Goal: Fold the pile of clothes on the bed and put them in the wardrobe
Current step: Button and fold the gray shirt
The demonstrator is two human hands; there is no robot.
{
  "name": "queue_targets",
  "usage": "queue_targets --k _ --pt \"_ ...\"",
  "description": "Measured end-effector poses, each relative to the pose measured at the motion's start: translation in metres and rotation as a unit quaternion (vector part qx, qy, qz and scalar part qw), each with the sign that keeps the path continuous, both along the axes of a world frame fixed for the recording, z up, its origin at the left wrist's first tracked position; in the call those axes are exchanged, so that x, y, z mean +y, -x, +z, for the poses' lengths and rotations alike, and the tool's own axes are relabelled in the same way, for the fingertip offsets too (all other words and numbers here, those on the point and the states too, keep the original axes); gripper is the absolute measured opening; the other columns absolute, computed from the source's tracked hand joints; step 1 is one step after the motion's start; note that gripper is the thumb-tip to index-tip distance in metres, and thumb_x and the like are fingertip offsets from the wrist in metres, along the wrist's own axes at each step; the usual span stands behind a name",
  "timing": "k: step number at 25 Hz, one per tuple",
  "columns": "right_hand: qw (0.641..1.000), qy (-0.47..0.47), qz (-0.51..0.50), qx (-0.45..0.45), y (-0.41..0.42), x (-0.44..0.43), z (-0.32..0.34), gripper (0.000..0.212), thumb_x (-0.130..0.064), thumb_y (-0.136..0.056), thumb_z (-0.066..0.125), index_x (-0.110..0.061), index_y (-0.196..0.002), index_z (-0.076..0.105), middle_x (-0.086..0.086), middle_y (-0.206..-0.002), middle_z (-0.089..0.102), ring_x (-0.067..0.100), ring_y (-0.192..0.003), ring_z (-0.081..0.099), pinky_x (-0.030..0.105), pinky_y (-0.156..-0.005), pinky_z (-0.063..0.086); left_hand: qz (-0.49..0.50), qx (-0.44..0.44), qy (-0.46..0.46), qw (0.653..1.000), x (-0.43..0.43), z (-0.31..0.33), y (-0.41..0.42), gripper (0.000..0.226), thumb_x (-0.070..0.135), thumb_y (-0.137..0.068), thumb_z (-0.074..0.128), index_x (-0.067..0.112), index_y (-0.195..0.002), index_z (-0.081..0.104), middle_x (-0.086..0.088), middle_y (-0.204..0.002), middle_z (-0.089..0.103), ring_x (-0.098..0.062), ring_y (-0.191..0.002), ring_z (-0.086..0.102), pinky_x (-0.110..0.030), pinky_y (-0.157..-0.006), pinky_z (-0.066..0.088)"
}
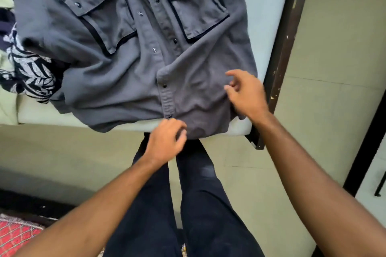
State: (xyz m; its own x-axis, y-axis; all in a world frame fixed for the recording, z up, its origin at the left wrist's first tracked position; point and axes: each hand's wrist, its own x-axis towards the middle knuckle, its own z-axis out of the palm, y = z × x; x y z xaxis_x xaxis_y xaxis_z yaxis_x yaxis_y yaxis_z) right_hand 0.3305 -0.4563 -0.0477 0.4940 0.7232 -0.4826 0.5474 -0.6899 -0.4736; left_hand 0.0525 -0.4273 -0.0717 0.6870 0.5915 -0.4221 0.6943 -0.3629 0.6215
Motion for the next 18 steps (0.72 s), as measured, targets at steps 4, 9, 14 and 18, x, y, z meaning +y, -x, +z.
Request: queue_targets --k 4,9,14,18 --pt "0.985 -0.044 0.066 0.151 0.096 0.039 -0.02 0.026 -0.014 -0.081 0.075 -0.019 -0.106 0.075 -0.004 -0.088 0.07 0.013 -0.073 0.065 0.038 -0.084 0.055 0.123 0.111 -0.017 0.986 0.059 -0.016 0.032 0.034 0.019 -0.085 0.066 0.014 -0.117 0.059 -0.008 -0.102 0.062 -0.033 -0.094 0.058 -0.045 -0.085 0.048" --pt "0.963 -0.026 -0.17 0.208 0.161 0.068 -0.041 0.012 -0.014 -0.082 0.076 -0.02 -0.093 0.077 -0.01 -0.073 0.067 0.002 -0.062 0.058 0.032 -0.078 0.055 -0.058 0.228 -0.047 0.971 0.083 -0.026 0.04 0.068 0.046 -0.07 0.082 0.022 -0.126 0.051 -0.008 -0.114 0.056 -0.034 -0.101 0.055 -0.045 -0.076 0.048" --pt "0.973 -0.202 -0.075 0.083 0.135 0.101 -0.018 0.012 -0.012 -0.085 0.069 -0.016 -0.095 0.074 -0.002 -0.088 0.069 0.008 -0.072 0.058 0.026 -0.079 0.051 -0.166 0.18 -0.117 0.962 0.083 -0.02 0.03 0.025 0.023 -0.081 0.07 0.02 -0.105 0.062 -0.005 -0.095 0.065 -0.037 -0.083 0.061 -0.041 -0.062 0.05" --pt "0.971 -0.148 0.188 -0.018 0.097 0.111 -0.015 0.022 -0.035 -0.089 0.066 -0.017 -0.1 0.073 0.004 -0.103 0.067 0.029 -0.096 0.061 0.035 -0.086 0.046 -0.244 0.245 0.066 0.936 0.067 0.011 0.015 0.027 0.025 -0.086 0.053 0.02 -0.11 0.063 -0.013 -0.111 0.069 -0.037 -0.105 0.065 -0.036 -0.077 0.047"
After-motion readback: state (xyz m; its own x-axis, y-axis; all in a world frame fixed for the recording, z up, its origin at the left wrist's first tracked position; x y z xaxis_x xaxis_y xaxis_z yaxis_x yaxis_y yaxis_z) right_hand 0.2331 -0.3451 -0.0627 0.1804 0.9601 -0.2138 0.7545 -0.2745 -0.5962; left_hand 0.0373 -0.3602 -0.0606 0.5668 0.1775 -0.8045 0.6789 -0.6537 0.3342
